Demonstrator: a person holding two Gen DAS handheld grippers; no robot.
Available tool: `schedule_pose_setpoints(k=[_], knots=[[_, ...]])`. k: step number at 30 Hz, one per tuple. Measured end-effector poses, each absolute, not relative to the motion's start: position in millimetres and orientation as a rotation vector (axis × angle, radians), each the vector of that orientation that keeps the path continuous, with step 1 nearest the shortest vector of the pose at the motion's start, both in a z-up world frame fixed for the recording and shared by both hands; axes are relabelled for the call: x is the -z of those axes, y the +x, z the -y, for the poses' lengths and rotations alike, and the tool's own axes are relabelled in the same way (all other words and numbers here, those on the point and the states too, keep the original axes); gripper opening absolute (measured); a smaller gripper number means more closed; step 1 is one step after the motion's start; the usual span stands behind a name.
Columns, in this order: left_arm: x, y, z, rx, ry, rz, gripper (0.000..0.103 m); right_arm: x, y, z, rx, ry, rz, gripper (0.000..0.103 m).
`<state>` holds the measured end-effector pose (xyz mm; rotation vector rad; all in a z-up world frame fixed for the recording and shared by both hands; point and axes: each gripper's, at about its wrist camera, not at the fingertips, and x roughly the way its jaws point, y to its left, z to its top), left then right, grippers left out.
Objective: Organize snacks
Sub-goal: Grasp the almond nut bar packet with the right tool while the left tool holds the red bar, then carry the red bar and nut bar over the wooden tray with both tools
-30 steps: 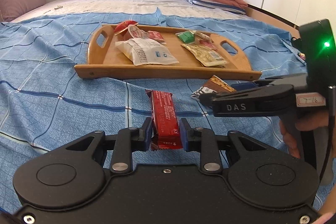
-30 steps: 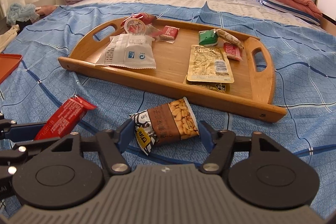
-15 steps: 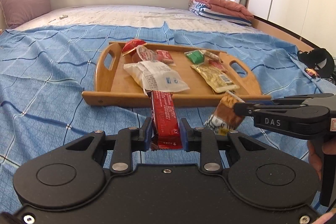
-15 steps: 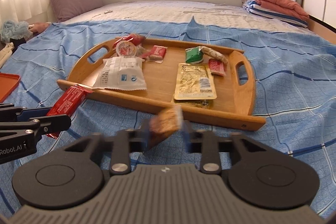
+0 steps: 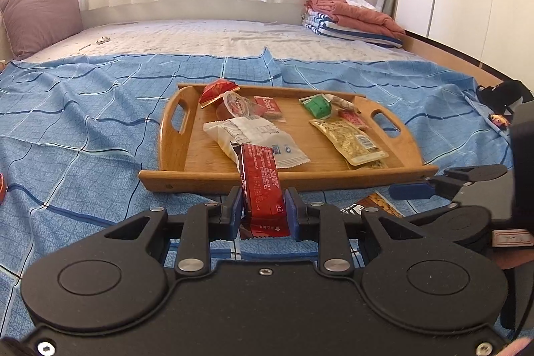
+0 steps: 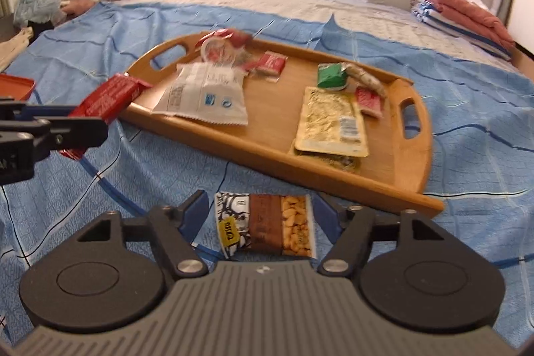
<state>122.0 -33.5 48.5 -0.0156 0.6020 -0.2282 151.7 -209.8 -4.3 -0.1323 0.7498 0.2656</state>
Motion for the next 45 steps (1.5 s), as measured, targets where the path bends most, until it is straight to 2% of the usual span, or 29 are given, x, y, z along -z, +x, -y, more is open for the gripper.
schedule_pose_setpoints(k=[5, 7, 8, 10, 19, 28, 45], knots=[[-47.3, 124.5, 30.7, 0.221, -0.014, -0.603, 0.026, 20.7, 156.6, 208.1, -0.201, -0.094, -0.778, 0.087], [-46.6, 126.0, 30.3, 0.220, -0.017, -0.605, 0.026, 20.7, 150.9, 208.9, -0.191, -0.072, -0.760, 0.078], [-46.4, 126.8, 30.2, 0.220, -0.017, -0.604, 0.026, 19.0, 147.9, 207.6, -0.193, -0.078, -0.751, 0.068], [-46.0, 128.6, 30.5, 0.220, -0.017, -0.605, 0.026, 14.6, 143.0, 206.9, -0.203, -0.067, -0.747, 0.058], [-53.3, 146.7, 30.7, 0.223, -0.026, -0.596, 0.026, -14.5, 138.7, 217.4, -0.164, 0.013, -0.677, 0.058], [-69.2, 203.7, 29.3, 0.228, -0.045, -0.608, 0.026, -40.0, 191.8, 248.4, -0.053, 0.088, -0.642, 0.058], [-49.0, 303.0, 46.5, 0.216, -0.034, -0.693, 0.026, -21.6, 268.5, 247.4, 0.012, 0.110, -0.698, 0.058]])
